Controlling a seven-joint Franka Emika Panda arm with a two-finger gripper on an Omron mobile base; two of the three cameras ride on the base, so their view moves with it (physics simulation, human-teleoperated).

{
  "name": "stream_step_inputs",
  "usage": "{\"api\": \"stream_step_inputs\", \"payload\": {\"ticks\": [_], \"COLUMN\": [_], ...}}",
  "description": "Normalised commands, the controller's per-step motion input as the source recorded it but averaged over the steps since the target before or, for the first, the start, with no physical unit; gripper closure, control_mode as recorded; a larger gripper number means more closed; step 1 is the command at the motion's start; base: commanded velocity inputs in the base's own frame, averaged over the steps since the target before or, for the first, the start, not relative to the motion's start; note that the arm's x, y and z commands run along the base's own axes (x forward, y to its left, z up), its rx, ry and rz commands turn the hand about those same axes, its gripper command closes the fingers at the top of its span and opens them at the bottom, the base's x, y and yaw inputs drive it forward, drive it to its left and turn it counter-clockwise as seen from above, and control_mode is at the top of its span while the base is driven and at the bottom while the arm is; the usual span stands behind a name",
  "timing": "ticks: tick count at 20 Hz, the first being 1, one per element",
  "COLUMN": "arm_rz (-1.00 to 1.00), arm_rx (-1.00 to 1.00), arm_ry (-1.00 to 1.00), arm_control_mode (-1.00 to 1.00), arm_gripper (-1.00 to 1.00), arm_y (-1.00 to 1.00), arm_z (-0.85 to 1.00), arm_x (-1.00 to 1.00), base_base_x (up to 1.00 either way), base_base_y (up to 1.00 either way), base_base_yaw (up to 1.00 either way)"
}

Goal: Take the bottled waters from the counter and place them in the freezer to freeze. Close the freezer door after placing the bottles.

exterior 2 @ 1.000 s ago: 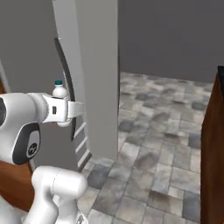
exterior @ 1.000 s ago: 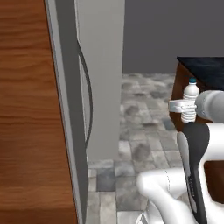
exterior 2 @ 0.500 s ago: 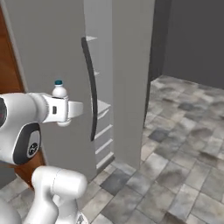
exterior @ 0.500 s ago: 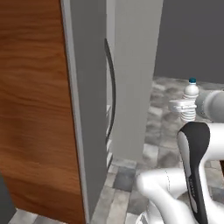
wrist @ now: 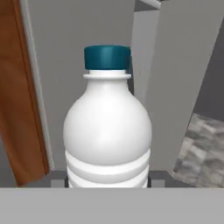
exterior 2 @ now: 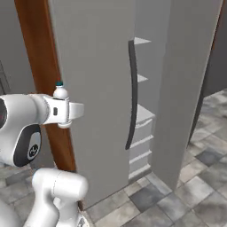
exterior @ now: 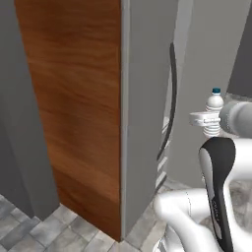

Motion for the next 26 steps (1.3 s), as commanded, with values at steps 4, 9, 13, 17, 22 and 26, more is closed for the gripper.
{"api": "stream_step_inputs", "payload": {"ticks": [4,9,13,17,22,26], "arm_rz": [0.00,0.00,0.00,0.00,0.00,0.00], "arm_rx": [0.00,0.00,0.00,0.00,0.00,0.00], "arm_ry": [0.00,0.00,0.00,0.00,0.00,0.00], "arm_control_mode": [1.00,1.00,1.00,1.00,1.00,1.00], "arm_gripper": [1.00,1.00,1.00,1.00,1.00,1.00], "arm_y": [0.00,0.00,0.00,0.00,0.00,0.00], "arm_z": [0.00,0.00,0.00,0.00,0.00,0.00], "arm_x": [0.00,0.00,0.00,0.00,0.00,0.00], "base_base_x": [0.34,0.35,0.01,0.05,0.00,0.00], "base_base_y": [-0.06,-0.12,-0.45,-0.91,-0.82,-0.69], "base_base_yaw": [0.62,0.64,0.51,0.31,0.02,-0.03]}}
